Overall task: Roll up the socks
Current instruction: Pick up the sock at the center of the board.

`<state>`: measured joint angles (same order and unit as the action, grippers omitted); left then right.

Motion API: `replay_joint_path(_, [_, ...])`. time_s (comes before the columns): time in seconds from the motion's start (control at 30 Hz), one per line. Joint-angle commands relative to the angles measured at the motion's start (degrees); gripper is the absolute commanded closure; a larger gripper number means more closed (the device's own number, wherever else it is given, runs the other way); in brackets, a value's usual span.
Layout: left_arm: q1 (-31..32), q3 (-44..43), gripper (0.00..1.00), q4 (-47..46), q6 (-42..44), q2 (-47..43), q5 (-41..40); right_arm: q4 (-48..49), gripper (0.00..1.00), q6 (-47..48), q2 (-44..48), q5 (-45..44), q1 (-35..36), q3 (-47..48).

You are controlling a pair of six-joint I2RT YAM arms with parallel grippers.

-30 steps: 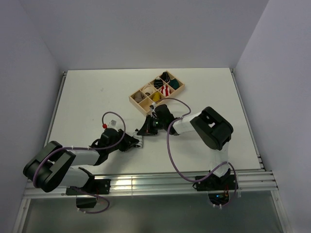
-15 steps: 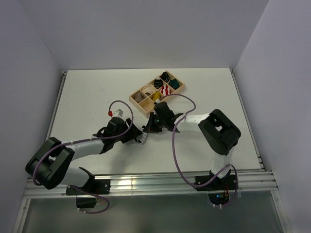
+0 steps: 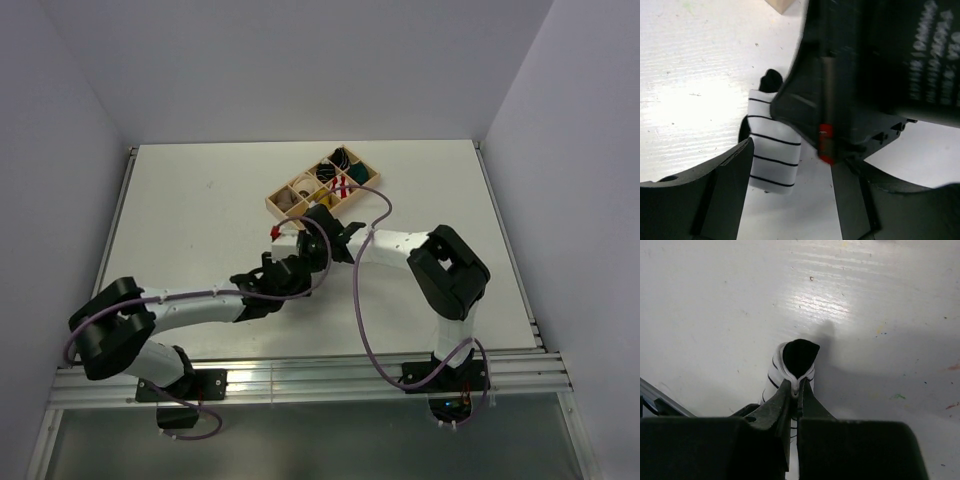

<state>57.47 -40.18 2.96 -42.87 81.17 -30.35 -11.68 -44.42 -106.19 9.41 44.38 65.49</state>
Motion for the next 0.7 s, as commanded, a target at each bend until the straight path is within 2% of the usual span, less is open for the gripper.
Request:
replay_joint_path(0.0, [2.9, -4.1, 0.33, 4.7, 2.4, 4.9, -10.1, -3.7, 1.00, 0.9, -0.9, -1.3, 0.6, 2.4])
replay_joint_path(0.3, [4.8, -6.0, 0.38, 9.1, -3.5, 13.7, -12.3, -4.4, 1.00, 1.1, -1.3, 0.2, 0.9, 3.1])
replay_joint_path(0.5, [5.1, -3.7, 0.47, 10.8, -6.6, 16.6, -12.6, -3.3, 1.00, 0.4, -1.8, 2.9, 0.5, 2.7])
replay_joint_path(0.6, [5.1, -2.7, 0.58, 9.6, -6.5, 17.6, -11.5, -2.4, 1.00, 0.2, -1.7, 3.7, 0.3, 2.4])
replay_joint_path(0.63, [5.1, -2.6, 0.73, 9.5, -6.5, 18.0, -11.2, -2.3, 1.00, 0.2, -1.6, 4.1, 0.2, 2.4])
replay_joint_path(0.67, [5.1, -2.8, 0.82, 9.4, -6.4, 18.2, -11.1, -2.1, 1.00, 0.1, -1.4, 4.5, 0.1, 2.3])
